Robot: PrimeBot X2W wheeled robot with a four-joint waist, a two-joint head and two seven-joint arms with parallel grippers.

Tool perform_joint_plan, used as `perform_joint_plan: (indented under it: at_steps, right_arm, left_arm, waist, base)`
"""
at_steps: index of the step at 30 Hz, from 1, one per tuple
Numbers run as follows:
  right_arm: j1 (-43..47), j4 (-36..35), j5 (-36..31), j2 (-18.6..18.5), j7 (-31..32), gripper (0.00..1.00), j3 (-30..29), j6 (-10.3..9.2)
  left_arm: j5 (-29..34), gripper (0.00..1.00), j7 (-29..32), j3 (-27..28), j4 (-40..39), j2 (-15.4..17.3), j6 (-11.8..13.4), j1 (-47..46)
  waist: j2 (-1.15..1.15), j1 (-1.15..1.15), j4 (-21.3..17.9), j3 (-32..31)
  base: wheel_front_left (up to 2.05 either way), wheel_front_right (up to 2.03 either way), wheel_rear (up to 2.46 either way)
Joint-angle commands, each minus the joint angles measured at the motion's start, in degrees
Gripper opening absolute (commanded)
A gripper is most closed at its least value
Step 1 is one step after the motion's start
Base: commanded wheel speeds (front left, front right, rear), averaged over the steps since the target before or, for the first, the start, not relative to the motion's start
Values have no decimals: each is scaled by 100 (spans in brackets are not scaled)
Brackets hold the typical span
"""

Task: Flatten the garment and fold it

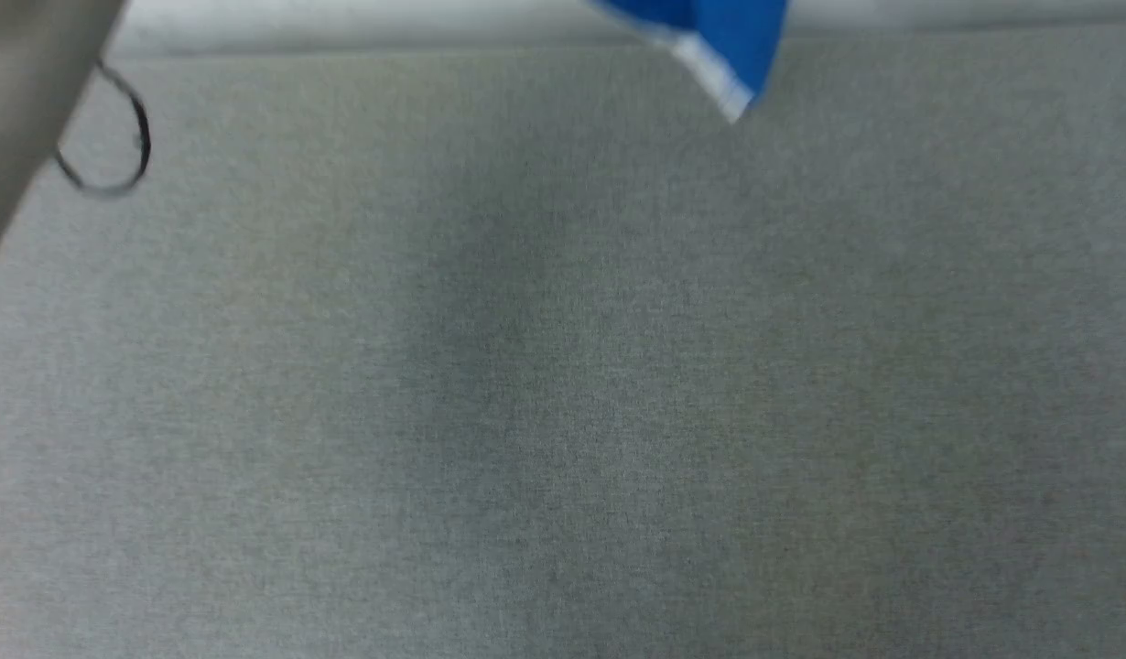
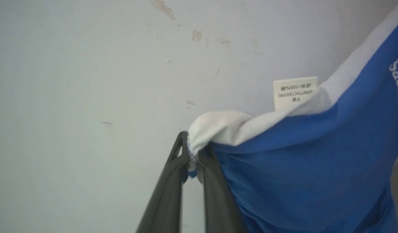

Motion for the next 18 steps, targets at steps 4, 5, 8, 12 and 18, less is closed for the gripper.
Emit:
perform_joint_plan:
  at_steps: [4,5,8,12,18]
  right_arm:
    - [-809,225,-250,67,-108,0,-29,-13]
    - [-924,260,-291,74,-136,0,-21,-13]
    - [-1088,351,-322,99,-187,0,-14,-13]
    - [-993,565,-350,152,-335,0,73,-13]
    - [83,600,-408,239,-611,0,371,-13]
  left_arm:
    - [82,0,-272,204,262,-171,123,-571]
    - [84,0,-341,242,307,-182,145,-637]
    - [104,0,-457,273,392,-184,165,-707]
    - [63,0,-643,254,527,-191,152,-457]
    - [-64,0,-962,239,397,-125,320,805]
  waist:
    - [0,-1,8,858]
    - [0,-1,5,904]
    - [0,-1,-1,976]
    - [0,-1,-9,1034]
    - [0,-1,-36,842]
  base:
    - [0,0,0]
    - [0,0,0]
    - [0,0,0]
    - [0,0,0]
    - [0,0,0]
